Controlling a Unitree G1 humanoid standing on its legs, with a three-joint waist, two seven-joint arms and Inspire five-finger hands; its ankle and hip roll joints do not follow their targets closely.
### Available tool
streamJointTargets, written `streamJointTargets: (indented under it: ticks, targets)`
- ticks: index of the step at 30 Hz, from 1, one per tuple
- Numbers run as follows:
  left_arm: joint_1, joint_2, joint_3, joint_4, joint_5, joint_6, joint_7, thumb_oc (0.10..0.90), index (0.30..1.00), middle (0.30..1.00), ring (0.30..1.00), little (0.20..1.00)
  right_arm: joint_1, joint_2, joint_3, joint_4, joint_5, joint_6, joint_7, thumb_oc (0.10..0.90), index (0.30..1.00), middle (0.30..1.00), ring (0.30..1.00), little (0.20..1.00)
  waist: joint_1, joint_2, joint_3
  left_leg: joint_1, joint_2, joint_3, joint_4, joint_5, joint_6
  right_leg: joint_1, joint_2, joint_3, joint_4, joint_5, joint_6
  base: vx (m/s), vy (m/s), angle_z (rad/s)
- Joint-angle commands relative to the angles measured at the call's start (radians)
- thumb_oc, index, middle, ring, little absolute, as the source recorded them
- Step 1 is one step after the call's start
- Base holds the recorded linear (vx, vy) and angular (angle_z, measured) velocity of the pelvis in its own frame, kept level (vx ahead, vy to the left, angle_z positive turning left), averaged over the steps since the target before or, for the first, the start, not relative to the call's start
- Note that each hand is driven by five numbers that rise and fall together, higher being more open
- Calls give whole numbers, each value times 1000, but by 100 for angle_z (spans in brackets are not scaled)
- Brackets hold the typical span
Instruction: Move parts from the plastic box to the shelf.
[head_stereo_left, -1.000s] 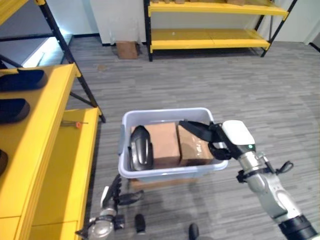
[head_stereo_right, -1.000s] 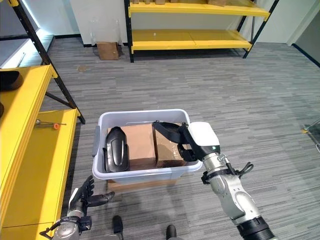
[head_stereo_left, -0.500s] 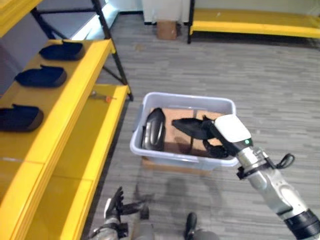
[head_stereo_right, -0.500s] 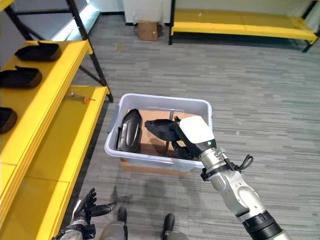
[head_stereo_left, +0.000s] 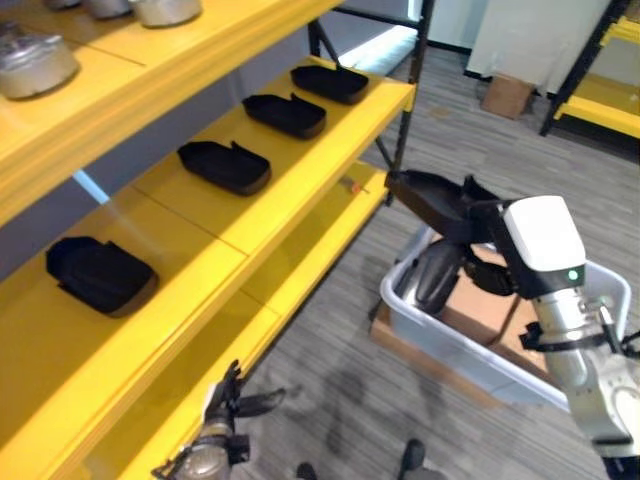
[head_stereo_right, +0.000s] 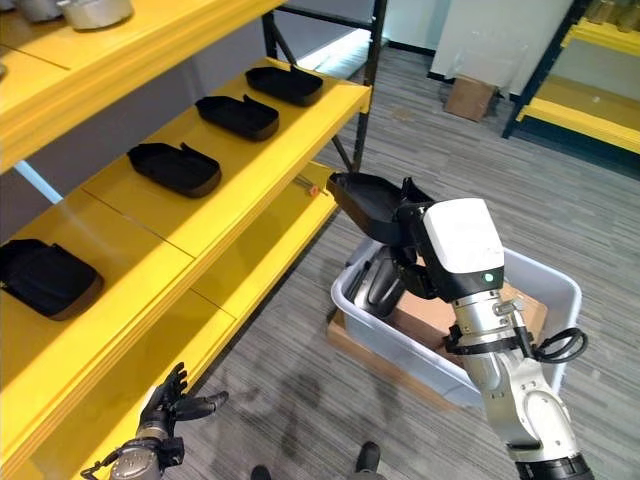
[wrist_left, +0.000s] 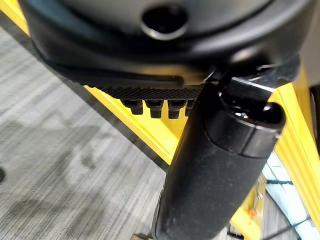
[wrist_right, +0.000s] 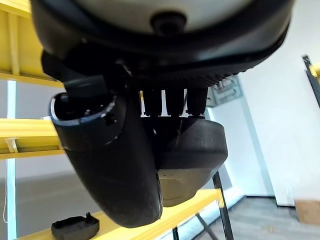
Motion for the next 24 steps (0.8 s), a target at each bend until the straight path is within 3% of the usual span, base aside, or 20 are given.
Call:
streamJointTargets:
  ticks: [1, 16, 24]
  targets:
    - [-49, 13, 2, -30, 40, -58, -4, 900, 1000, 1000, 1000, 1000, -135, -31, -96, -101, -32, -10, -111, 400, 300, 300, 300, 300, 4, -21, -89, 85, 43, -8, -142, 43, -15, -48, -36, -6, 69, -37, 130, -70, 147, 14]
    - [-18, 15, 26, -57, 73, -70, -5, 900, 1000, 1000, 1000, 1000, -246, 5, 17, -129, -107, -13, -57, 400, 300, 300, 300, 300, 51, -57, -94, 50, -102, -67, -142, 3, 65, -53, -161, -2, 41, 105, 209, -44, 131, 4]
    - [-24, 23, 38, -70, 96, -71, -2, 900, 1000, 1000, 1000, 1000, -309, -2, 48, -131, -150, -2, -46, 400, 300, 300, 300, 300, 66, -75, -94, 50, -155, -83, -142, -8, 94, -44, -214, -9, 37, 177, 228, -21, 114, 9]
